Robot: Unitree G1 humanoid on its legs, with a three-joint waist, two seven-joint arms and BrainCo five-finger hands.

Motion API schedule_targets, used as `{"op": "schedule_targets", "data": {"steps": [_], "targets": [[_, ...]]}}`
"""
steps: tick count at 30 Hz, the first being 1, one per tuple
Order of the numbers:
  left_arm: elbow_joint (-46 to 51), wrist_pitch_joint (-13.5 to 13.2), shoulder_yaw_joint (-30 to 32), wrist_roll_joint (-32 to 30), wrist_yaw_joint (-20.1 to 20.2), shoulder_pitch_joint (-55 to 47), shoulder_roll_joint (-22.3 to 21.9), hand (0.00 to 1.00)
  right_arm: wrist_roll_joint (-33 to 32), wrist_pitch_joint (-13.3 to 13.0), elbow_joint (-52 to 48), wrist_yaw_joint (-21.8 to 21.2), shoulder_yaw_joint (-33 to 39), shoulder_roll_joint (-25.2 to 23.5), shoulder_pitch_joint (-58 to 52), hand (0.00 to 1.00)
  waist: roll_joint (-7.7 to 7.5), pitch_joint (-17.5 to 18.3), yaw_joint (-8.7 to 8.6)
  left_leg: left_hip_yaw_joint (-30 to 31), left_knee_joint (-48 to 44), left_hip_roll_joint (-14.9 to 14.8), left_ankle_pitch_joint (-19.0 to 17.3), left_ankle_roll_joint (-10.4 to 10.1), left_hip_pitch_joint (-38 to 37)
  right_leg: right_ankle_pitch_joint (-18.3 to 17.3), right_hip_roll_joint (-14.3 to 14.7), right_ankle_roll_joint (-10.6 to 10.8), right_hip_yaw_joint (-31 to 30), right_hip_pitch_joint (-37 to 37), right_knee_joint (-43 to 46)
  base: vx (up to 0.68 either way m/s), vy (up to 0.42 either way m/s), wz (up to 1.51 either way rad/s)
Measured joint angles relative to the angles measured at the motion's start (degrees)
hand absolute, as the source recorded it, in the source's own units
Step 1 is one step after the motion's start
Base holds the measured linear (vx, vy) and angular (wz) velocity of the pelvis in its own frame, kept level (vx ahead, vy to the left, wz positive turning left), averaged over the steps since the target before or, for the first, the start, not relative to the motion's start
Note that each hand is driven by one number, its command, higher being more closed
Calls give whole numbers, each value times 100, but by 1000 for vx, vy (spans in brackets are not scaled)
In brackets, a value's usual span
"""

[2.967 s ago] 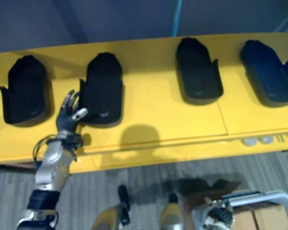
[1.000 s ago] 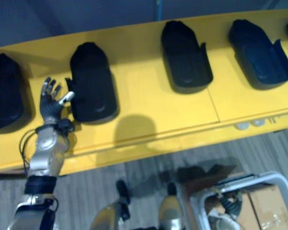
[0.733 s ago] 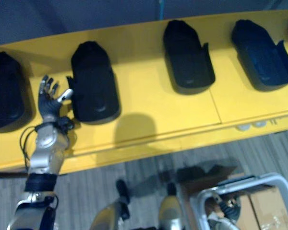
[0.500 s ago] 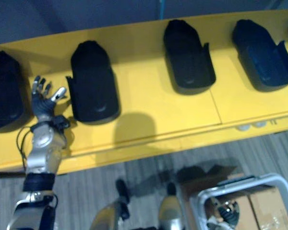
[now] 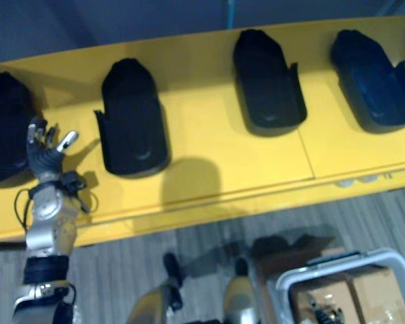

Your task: Walk over and take plastic housings, then place them on the shelf

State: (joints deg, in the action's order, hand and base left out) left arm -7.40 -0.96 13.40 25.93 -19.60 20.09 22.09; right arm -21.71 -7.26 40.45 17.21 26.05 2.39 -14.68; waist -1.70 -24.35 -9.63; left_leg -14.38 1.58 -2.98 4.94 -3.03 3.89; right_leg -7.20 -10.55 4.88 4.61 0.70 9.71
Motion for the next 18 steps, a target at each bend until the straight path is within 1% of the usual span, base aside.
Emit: {"op": "schedule_targets", "data": {"steps": [4,9,13,16,18], "targets": [[0,10,0,-1,3,-27,-2,0,2,-15,44,0,89,-5,0,0,41,2,25,14,0,-16,-11,-6,-4,3,16,2,0,0,23,0,0,0],[2,11,7,2,2,-195,-3,0,10,-29,49,2,246,4,-6,0,162,26,48,65,-1,-46,-15,-10,-19,6,47,5,0,0,71,0,0,0],[2,14,36,6,0,-230,-3,0,23,-29,49,2,250,6,-12,0,179,25,93,122,2,-62,-20,-20,-42,6,70,5,3,26,95,2,-5,3],[2,14,201,7,-2,-282,-5,0,29,-28,49,1,253,7,-16,0,187,30,102,133,5,-61,-28,-28,-44,6,69,5,4,26,107,0,0,0],[2,13,219,10,6,-370,-5,0,62,-33,49,2,297,12,-25,0,226,52,123,144,10,-58,-34,-19,-43,6,68,5,7,26,115,0,0,0]]}}
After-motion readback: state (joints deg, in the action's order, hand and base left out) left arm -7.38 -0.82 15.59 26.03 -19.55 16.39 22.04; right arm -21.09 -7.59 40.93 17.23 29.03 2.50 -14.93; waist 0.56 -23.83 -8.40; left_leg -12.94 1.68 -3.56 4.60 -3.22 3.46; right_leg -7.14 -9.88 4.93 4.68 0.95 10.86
